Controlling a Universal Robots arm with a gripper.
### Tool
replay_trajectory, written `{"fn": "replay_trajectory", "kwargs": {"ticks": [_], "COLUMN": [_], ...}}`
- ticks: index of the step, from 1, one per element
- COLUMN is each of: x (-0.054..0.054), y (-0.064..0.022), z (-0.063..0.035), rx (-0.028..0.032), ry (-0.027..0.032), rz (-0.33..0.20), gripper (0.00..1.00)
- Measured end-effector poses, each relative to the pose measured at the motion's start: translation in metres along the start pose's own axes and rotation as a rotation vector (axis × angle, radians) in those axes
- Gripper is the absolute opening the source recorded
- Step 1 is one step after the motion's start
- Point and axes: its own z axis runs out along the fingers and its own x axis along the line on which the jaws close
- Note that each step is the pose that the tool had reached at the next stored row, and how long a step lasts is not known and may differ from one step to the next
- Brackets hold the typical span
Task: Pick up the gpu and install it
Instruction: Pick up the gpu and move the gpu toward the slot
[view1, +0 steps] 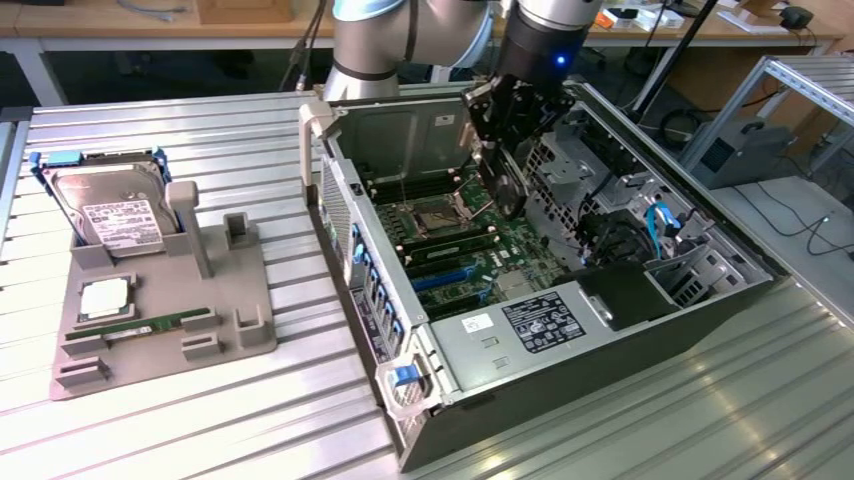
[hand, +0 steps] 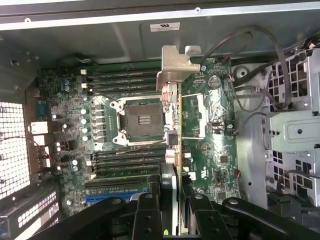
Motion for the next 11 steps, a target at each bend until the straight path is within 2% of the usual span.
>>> {"fn": "replay_trajectory", "kwargs": {"ticks": [11], "x": [0.0], "y": [-0.0005], "z": [0.0121], "rx": [0.0], "ry": [0.0], "rz": [0.0], "gripper": [0.27]}}
